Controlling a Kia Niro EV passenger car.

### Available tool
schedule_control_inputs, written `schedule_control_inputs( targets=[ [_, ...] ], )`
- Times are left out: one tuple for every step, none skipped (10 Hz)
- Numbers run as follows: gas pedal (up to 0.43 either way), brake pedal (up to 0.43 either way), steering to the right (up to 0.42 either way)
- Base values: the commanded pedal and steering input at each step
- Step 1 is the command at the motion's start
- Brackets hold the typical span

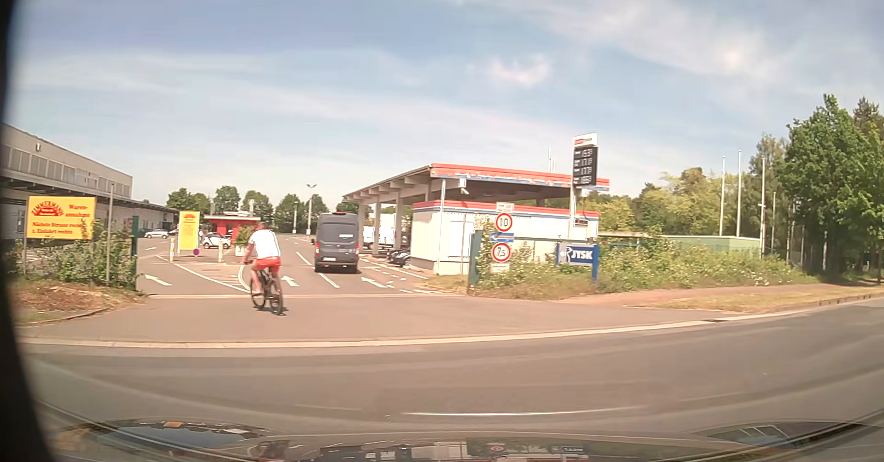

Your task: Follow the waypoints while adhering to traffic rules and regulations

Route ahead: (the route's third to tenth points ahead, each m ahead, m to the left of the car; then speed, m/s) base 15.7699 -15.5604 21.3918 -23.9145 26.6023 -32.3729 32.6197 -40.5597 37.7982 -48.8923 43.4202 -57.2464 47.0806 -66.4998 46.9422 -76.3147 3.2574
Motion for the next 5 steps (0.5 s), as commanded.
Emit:
schedule_control_inputs(
  targets=[
    [0.138, 0.000, 0.638],
    [0.138, 0.000, 0.653],
    [0.138, 0.000, 0.660],
    [0.138, 0.000, 0.660],
    [0.150, 0.000, 0.656]
  ],
)
